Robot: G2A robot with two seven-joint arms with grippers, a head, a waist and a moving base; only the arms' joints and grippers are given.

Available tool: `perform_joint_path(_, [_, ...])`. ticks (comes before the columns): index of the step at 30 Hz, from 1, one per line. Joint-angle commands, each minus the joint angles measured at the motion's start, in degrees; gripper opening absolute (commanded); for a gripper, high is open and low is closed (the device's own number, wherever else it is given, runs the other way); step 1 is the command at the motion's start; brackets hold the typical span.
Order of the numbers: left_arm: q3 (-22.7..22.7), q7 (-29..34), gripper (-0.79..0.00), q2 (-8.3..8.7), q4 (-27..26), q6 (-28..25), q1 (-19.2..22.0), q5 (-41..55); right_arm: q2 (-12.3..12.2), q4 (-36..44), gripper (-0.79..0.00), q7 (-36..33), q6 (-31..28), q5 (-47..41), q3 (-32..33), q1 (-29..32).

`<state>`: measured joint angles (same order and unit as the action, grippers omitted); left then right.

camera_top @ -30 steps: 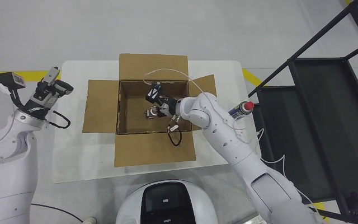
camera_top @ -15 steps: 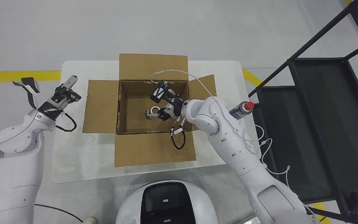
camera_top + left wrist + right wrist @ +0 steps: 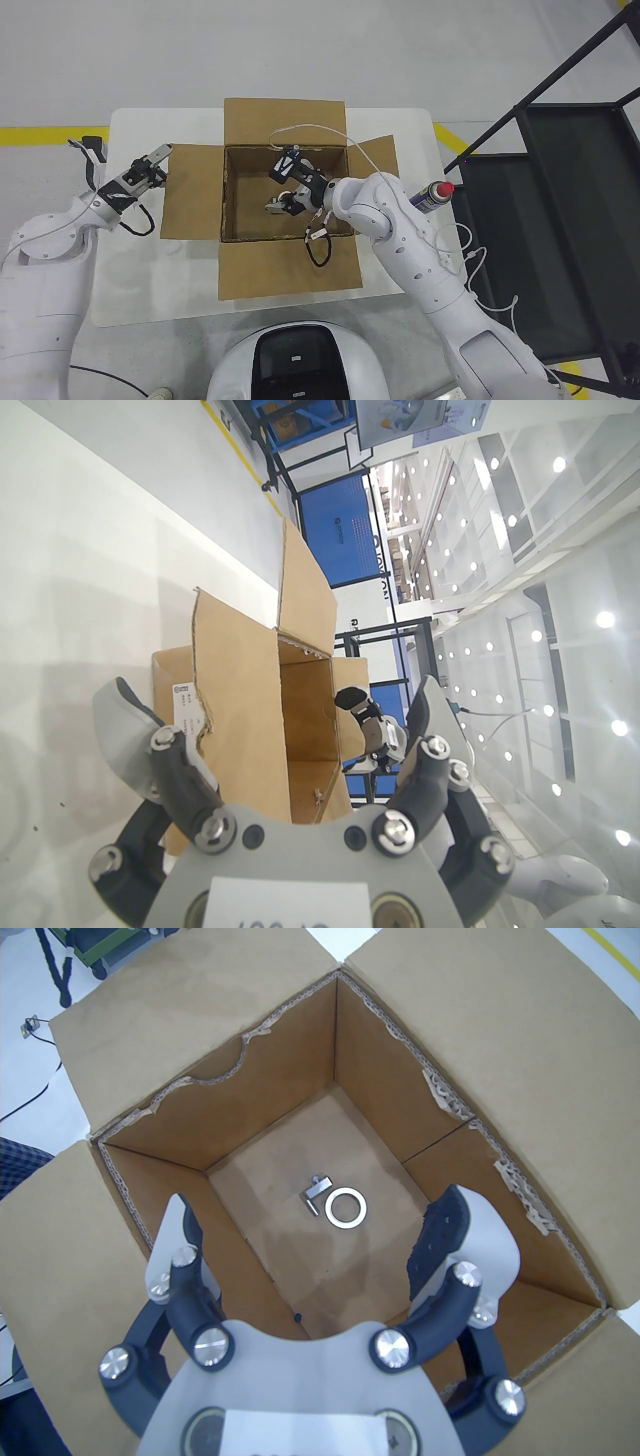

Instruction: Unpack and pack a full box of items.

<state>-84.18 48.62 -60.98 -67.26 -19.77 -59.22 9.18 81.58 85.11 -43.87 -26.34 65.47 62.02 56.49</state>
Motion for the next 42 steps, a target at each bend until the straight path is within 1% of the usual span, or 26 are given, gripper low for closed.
perform_joint_path(1, [0.2, 0.2, 0.0, 0.04, -0.1, 0.0, 0.0, -0.1, 0.0, 0.0, 0.0, 0.0, 0.0, 0.0, 0.0, 0.0])
perform_joint_path(3, [0.2, 0.1, 0.0, 0.04, -0.2, 0.3, -0.2, 0.8, 0.0, 0.0, 0.0, 0.0, 0.0, 0.0, 0.0, 0.0])
perform_joint_path(5, [-0.2, 1.5, 0.0, 0.07, -0.5, 0.8, -0.4, 3.5, 0.0, 0.0, 0.0, 0.0, 0.0, 0.0, 0.0, 0.0])
perform_joint_path(7, [-1.2, 1.9, 0.0, 0.33, -0.6, 0.9, -0.6, 3.8, 0.0, 0.0, 0.0, 0.0, 0.0, 0.0, 0.0, 0.0])
perform_joint_path(9, [-2.7, 0.7, 0.0, 0.61, -0.6, 0.6, -1.0, 3.9, 0.0, 0.0, 0.0, 0.0, 0.0, 0.0, 0.0, 0.0])
perform_joint_path(11, [-4.8, -1.9, 0.0, 0.91, -0.6, 0.2, -1.5, 4.3, 0.0, 0.0, 0.0, 0.0, 0.0, 0.0, 0.0, 0.0])
perform_joint_path(13, [-6.7, -4.1, 0.0, 1.15, -1.6, -0.1, -2.5, 5.0, 0.0, -0.1, 0.0, 0.5, 0.1, 0.3, -0.2, 0.2])
perform_joint_path(17, [-10.1, -7.5, 0.0, 1.51, -4.6, -0.5, -5.1, 7.0, 0.1, -3.4, 0.0, 2.8, 2.8, 2.4, -0.9, -0.6])
perform_joint_path(19, [-10.4, -7.4, 0.0, 1.56, -5.0, -0.3, -5.5, 7.2, 0.2, -5.9, 0.0, 2.1, 3.4, 4.2, -2.0, -1.8])
perform_joint_path(22, [-10.4, -7.4, 0.0, 1.56, -5.0, -0.3, -5.5, 7.2, 0.5, -9.5, 0.0, 3.6, 3.5, 3.5, -3.1, -3.2])
perform_joint_path(23, [-10.4, -7.4, 0.0, 1.56, -5.0, -0.3, -5.5, 7.2, 0.8, -11.4, -0.058, 4.5, 3.7, 3.0, -3.6, -4.0])
perform_joint_path(26, [-10.4, -7.4, 0.0, 1.56, -5.0, -0.3, -5.5, 7.2, 1.3, -15.6, -0.425, 5.6, 4.4, 2.2, -4.9, -5.9])
perform_joint_path(27, [-10.4, -7.4, 0.0, 1.56, -5.0, -0.3, -5.5, 7.2, 1.6, -17.0, -0.413, 6.1, 4.7, 1.6, -5.4, -6.7])
perform_joint_path(31, [-10.4, -7.4, 0.0, 1.56, -5.0, -0.3, -5.5, 7.2, 2.7, -23.3, -0.428, 6.3, 5.3, 0.1, -7.9, -10.2])
perform_joint_path(39, [-10.4, -7.4, 0.0, 1.56, -5.0, -0.3, -5.5, 7.2, 4.7, -32.6, -0.44, 6.4, 5.6, 0.1, -12.4, -15.0])
perform_joint_path(42, [-10.4, -7.4, 0.0, 1.56, -5.0, -0.3, -5.5, 7.2, 5.4, -35.5, -0.465, 6.5, 6.6, 0.7, -14.0, -16.5])
